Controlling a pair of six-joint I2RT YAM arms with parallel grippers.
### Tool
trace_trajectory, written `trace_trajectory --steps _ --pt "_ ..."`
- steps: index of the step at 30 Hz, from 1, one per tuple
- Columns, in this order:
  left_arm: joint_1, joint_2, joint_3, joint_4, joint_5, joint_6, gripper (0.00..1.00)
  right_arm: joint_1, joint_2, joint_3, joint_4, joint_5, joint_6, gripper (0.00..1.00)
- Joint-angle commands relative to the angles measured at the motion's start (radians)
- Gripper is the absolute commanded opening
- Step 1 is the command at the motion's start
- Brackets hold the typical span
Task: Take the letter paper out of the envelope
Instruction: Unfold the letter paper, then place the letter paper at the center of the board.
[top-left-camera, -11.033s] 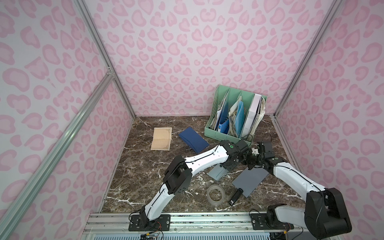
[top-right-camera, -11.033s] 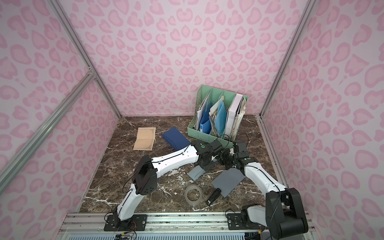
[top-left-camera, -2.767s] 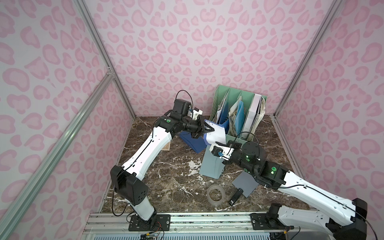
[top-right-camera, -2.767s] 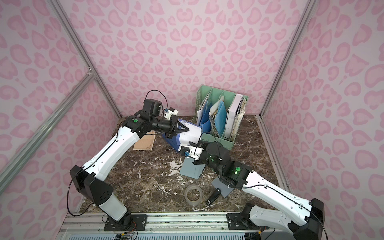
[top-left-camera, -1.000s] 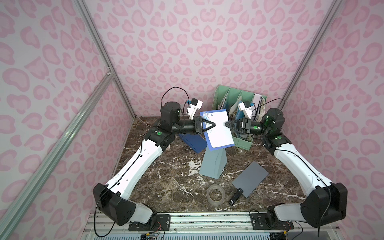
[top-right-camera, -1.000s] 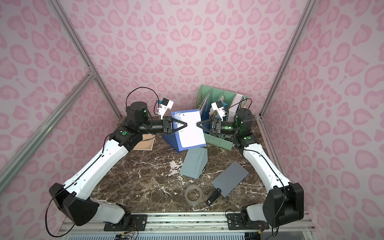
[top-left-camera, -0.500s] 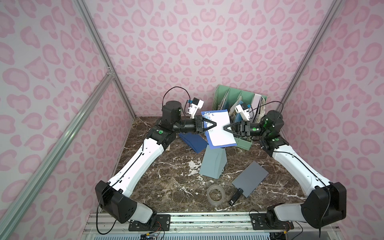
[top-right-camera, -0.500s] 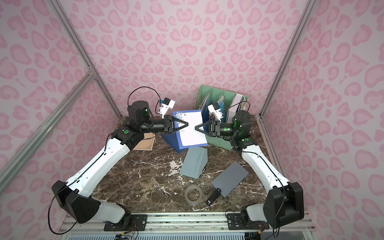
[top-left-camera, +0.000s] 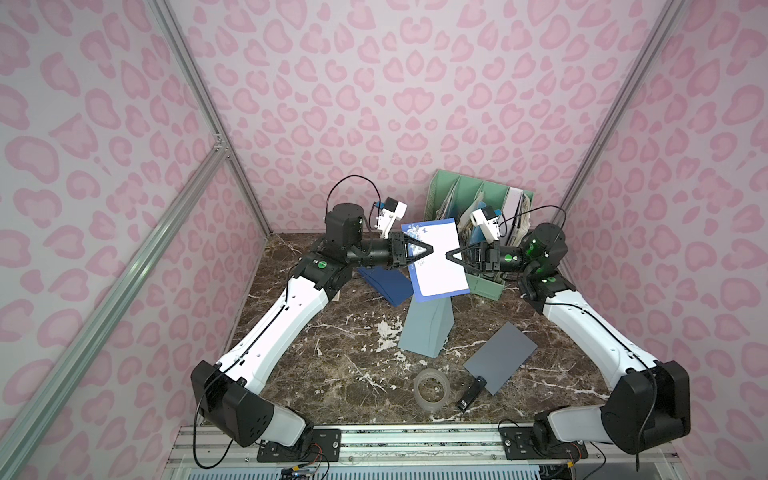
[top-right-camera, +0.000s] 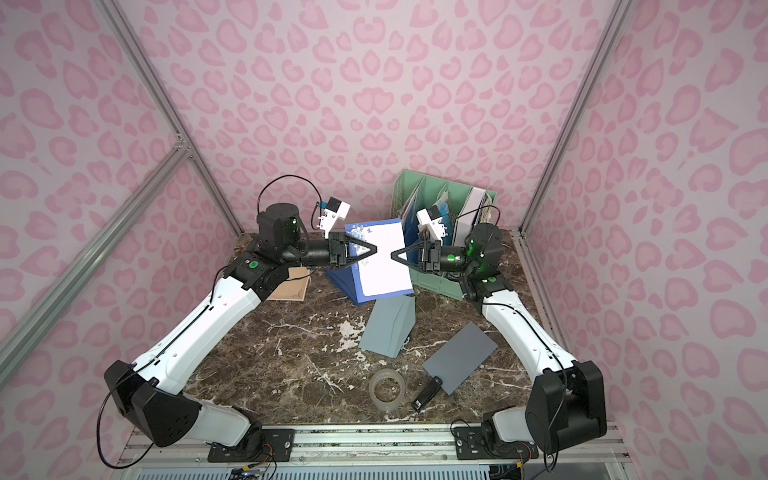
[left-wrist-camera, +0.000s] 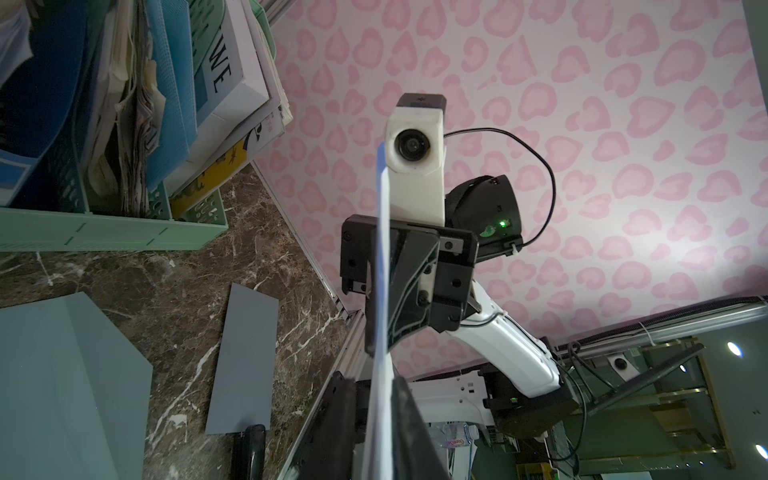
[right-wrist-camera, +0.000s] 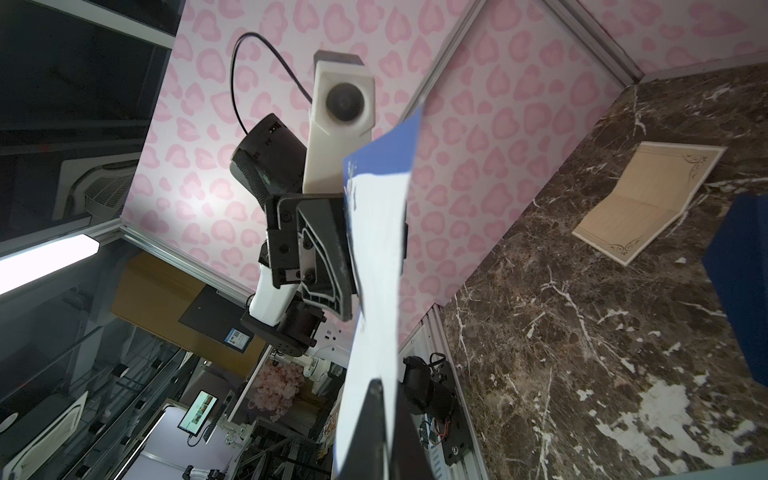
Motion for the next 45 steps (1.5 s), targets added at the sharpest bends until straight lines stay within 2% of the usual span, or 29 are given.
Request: trace_trajectory --steps 1,3,4,5,9,12,16,22,27,36,45 --pt "0.002 -0.011 0.012 -0.086 -0.068 0.041 0.54 0.001 -0.011 0.002 0.011 0.031 -0.024 0.00" --pt "0.012 -0.036 0.014 -0.174 -0.165 0.072 0.80 0.002 -0.017 0.004 -0.046 0.047 -0.066 0.00" --pt "0.019 -0.060 0.012 -0.240 -0.260 0.088 0.94 0.002 -0.019 0.007 -0.087 0.056 -0.097 0.00" --pt "0.030 -0.091 0.002 -0.288 -0.343 0.094 0.98 0.004 -0.022 0.008 -0.118 0.065 -0.122 0.00" --pt "0.067 -0.223 -0.045 -0.450 -0.638 0.109 0.97 0.034 -0.022 0.015 -0.263 0.124 -0.252 0.00" --pt "0.081 -0.273 -0.023 -0.599 -0.738 0.125 0.96 0.089 0.001 0.008 -0.296 0.164 -0.313 0.00" --pt "0.087 -0.337 -0.002 -0.794 -0.861 0.082 0.96 0.185 0.068 -0.016 -0.234 0.228 -0.331 0.00" --pt "0.087 -0.484 -0.059 -0.873 -0.948 0.037 0.95 0.355 0.203 -0.036 -0.119 0.384 -0.331 0.00" --pt "0.087 -0.577 -0.062 -0.966 -0.978 0.025 0.93 0.481 0.351 -0.023 0.042 0.488 -0.262 0.00" --pt "0.087 -0.678 -0.021 -1.105 -1.019 0.066 0.93 0.602 0.702 0.218 0.184 0.554 -0.140 0.00" --pt "0.087 -0.707 -0.018 -1.130 -1.020 0.076 0.93 0.718 1.045 0.593 0.048 0.615 -0.062 0.00"
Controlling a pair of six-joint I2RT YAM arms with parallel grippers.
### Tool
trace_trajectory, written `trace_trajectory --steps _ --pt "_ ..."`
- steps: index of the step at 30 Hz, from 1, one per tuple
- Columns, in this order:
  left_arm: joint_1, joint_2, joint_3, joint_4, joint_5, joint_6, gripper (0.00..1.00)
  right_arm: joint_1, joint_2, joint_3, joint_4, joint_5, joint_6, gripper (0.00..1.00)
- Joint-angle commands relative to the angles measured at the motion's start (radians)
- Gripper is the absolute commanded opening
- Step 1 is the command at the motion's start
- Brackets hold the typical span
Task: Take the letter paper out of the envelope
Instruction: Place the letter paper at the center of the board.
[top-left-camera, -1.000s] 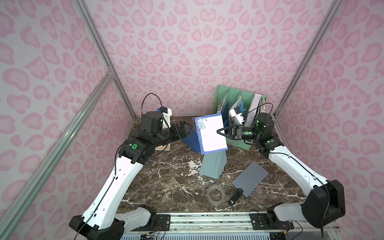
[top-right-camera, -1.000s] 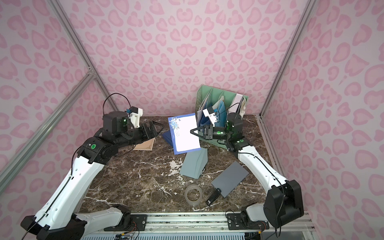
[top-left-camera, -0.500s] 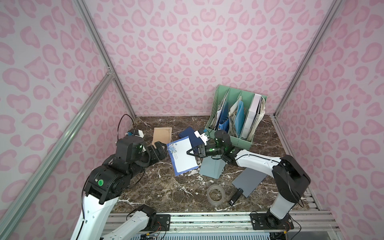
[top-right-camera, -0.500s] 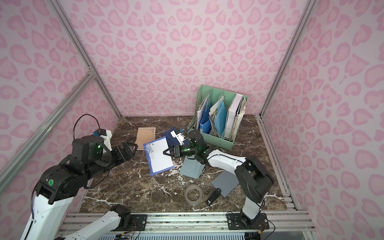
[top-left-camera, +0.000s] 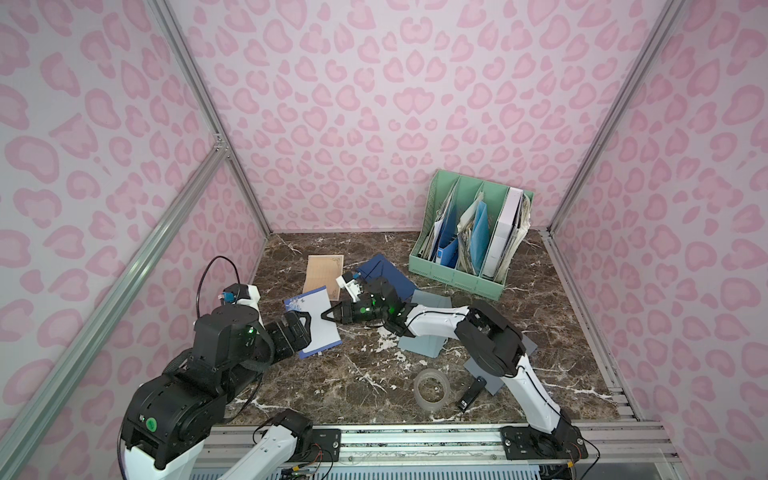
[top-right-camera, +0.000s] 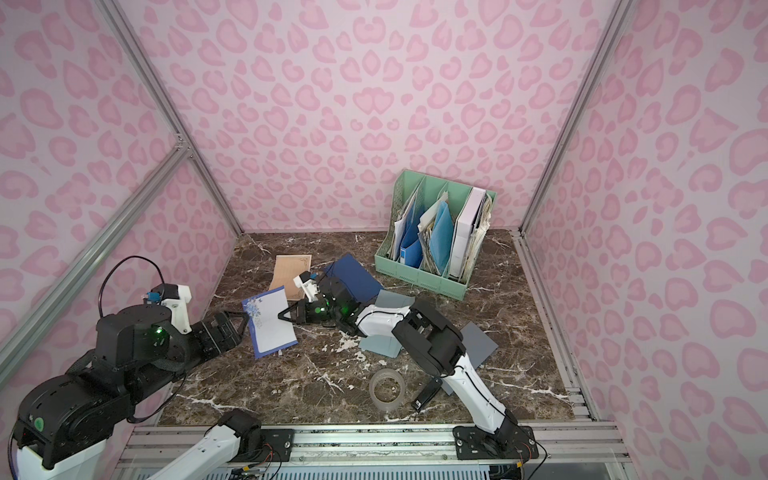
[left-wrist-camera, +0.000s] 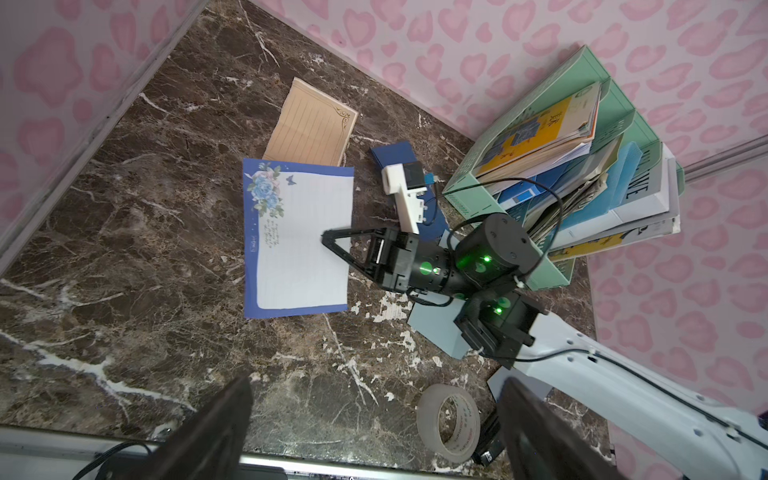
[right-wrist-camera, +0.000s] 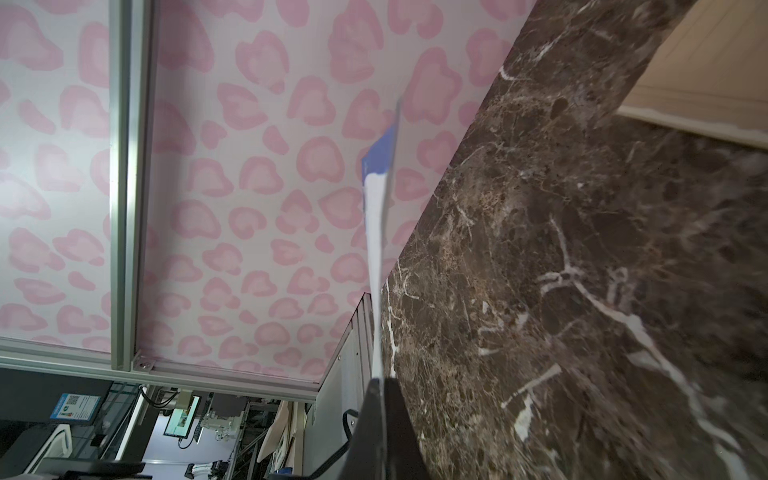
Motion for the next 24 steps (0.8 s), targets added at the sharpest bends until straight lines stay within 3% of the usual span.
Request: trace_trajectory --steps 1,14,24 --pt "0.000 -0.002 0.003 -0.020 -0.003 0.018 0.93 0.028 0.078 0.096 -0.060 0.033 0.053 0.00" --pt "0.000 -0.018 -0.007 -0.046 -0.003 0.000 0.93 0.051 0.273 0.299 -0.127 0.101 0.175 0.00" --pt "0.000 -0.019 -0.010 -0.039 0.005 -0.009 0.93 0.070 0.274 0.254 -0.096 0.188 0.260 0.00"
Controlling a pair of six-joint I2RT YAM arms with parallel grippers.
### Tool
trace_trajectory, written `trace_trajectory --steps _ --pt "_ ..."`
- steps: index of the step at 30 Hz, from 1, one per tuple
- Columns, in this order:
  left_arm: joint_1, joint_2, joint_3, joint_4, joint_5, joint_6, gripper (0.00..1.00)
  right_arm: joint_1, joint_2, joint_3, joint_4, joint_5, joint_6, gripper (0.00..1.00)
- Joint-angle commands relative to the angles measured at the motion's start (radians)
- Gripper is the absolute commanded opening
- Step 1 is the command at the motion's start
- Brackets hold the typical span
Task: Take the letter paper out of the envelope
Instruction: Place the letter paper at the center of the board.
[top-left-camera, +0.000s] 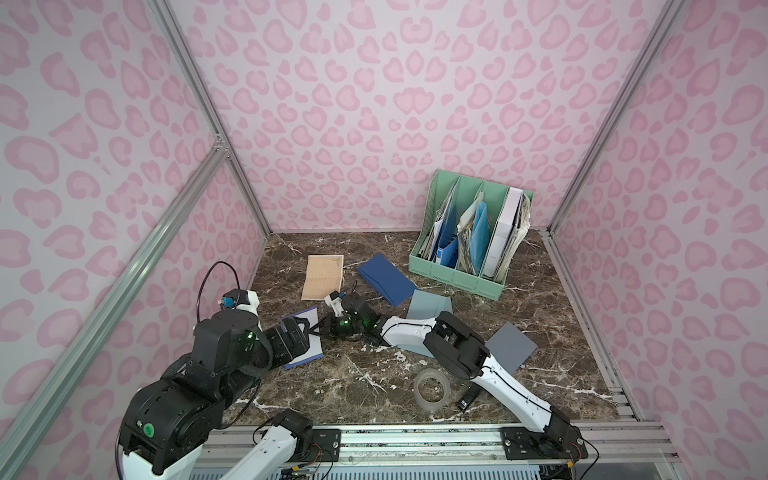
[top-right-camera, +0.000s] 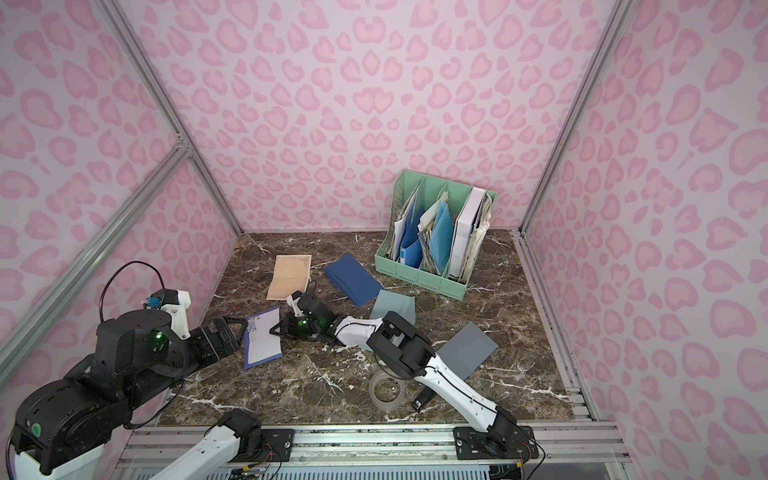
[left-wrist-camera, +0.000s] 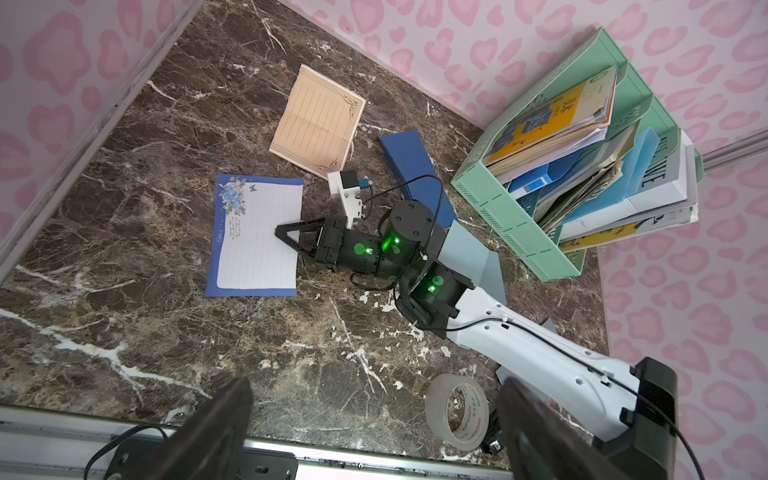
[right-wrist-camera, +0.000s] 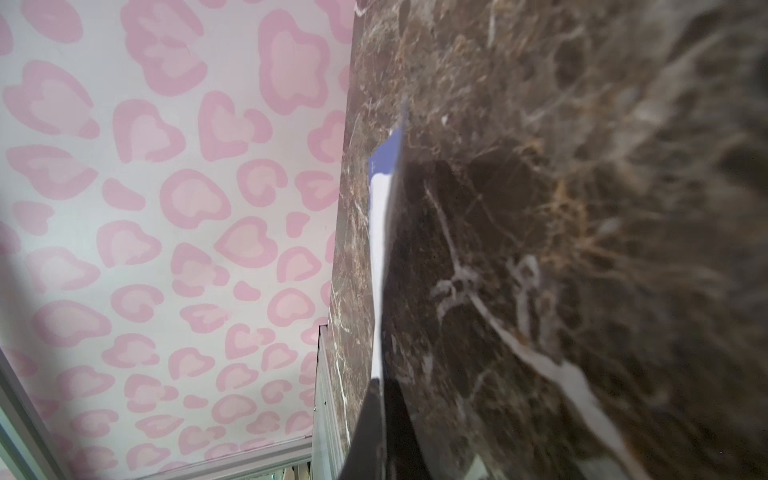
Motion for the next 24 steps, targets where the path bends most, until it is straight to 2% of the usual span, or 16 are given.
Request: trace_trajectory --steps 1,10,12,13,16,24 --pt "0.000 0.000 0.003 -0.012 0.002 -0.009 0.93 0.017 -0.008 -0.044 0.080 0.053 0.076 0.00" --pt "0.000 -0.006 -0.003 -0.018 0.005 -0.019 0.93 0.030 -0.015 -0.120 0.150 0.142 0.185 0.00" --pt "0.000 -0.005 -0.004 -0.016 0.008 -0.020 0.93 0.032 -0.025 -0.127 0.147 0.154 0.197 0.12" --pt "0.000 -0.002 -0.005 -0.015 0.011 -0.020 0.93 0.032 -0.030 -0.127 0.132 0.160 0.198 0.21" --pt "0.000 0.001 -0.004 -0.011 0.014 -0.020 0.93 0.033 -0.045 -0.113 0.059 0.164 0.185 0.34" --pt "0.000 0.019 -0.004 0.022 0.024 -0.015 0.94 0.030 -0.118 -0.077 -0.252 0.195 0.084 0.53"
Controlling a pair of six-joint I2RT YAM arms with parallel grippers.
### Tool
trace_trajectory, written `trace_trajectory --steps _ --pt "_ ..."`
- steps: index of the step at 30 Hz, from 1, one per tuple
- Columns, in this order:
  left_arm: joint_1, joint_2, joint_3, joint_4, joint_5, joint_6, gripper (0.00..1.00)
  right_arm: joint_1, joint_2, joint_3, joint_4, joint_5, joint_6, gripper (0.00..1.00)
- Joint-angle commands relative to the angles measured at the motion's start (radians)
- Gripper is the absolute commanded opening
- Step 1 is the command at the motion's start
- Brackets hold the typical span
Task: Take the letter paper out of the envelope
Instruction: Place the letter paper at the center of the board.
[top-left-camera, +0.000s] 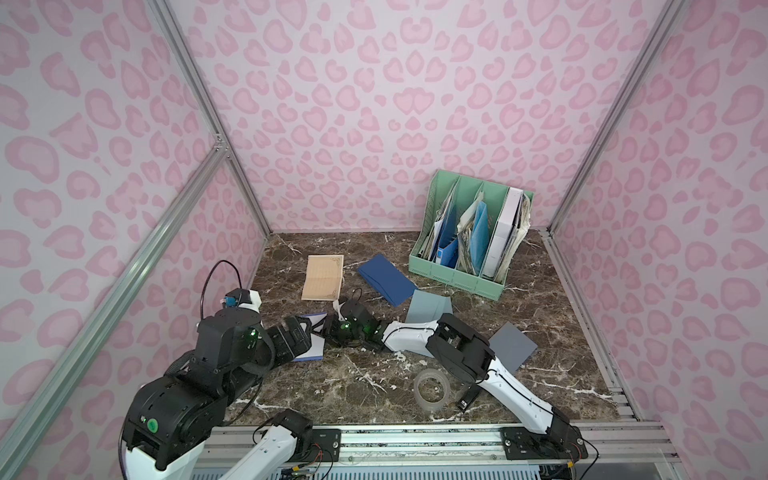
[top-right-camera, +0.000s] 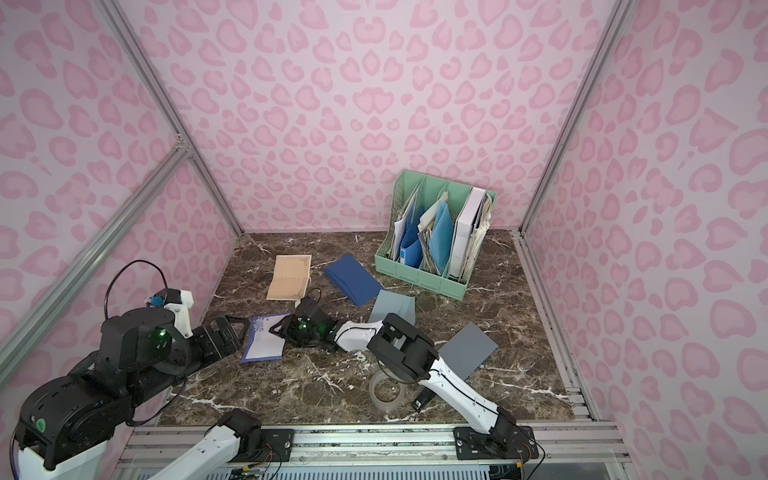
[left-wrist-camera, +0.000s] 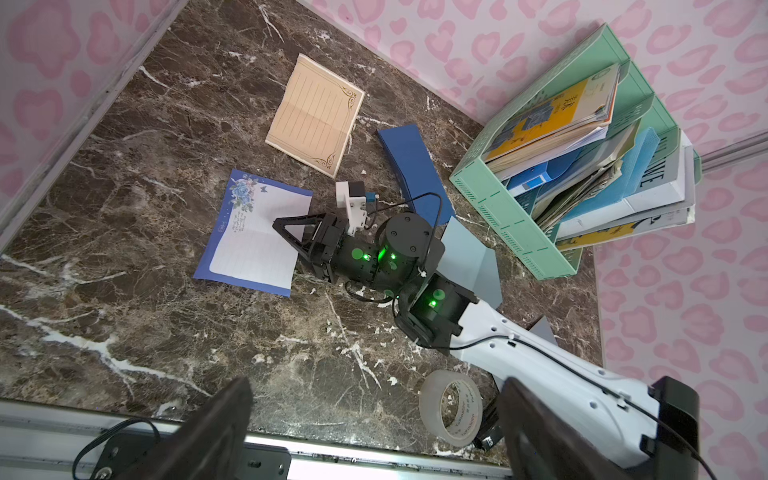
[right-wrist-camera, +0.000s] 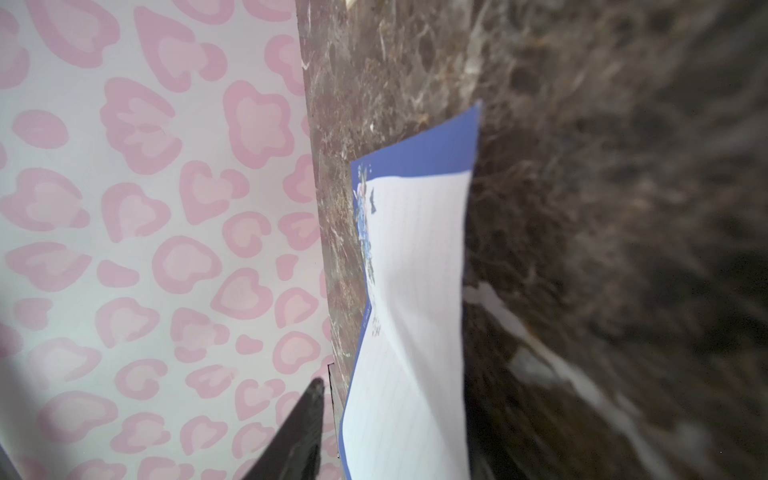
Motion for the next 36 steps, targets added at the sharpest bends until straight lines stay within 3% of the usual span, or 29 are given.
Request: trace_trajectory --steps 1,3,8,14,17,30,33,36 --pt "0.000 0.006 -0.003 0.024 0.009 0.007 0.94 0.000 -0.026 0.038 -0.241 0.035 -0.074 0.55" --pt "0.000 0.005 -0.011 0.030 0.010 0.009 0.94 -0.001 -0.027 0.099 -0.385 0.049 -0.113 0.60" --pt "0.000 0.003 -0.032 0.051 0.009 0.008 0.94 0.002 0.077 0.446 -0.884 0.075 -0.209 0.72" --pt "0.000 0.017 -0.066 0.077 0.021 0.021 0.95 0.009 0.132 0.612 -1.052 0.071 -0.238 0.77" --pt "0.000 0.017 -0.074 0.088 0.027 0.025 0.96 0.012 0.126 0.611 -1.077 0.089 -0.250 0.77" --pt "0.000 0.039 -0.144 0.123 0.070 0.039 0.98 -0.037 -0.144 0.375 -0.992 0.370 -0.416 0.75" --pt "0.000 0.043 -0.181 0.142 0.093 0.037 0.97 -0.078 -0.316 0.139 -0.851 0.390 -0.489 0.74" --pt "0.000 0.043 -0.222 0.171 0.105 0.035 0.97 -0.139 -0.528 -0.196 -0.619 0.363 -0.567 0.72"
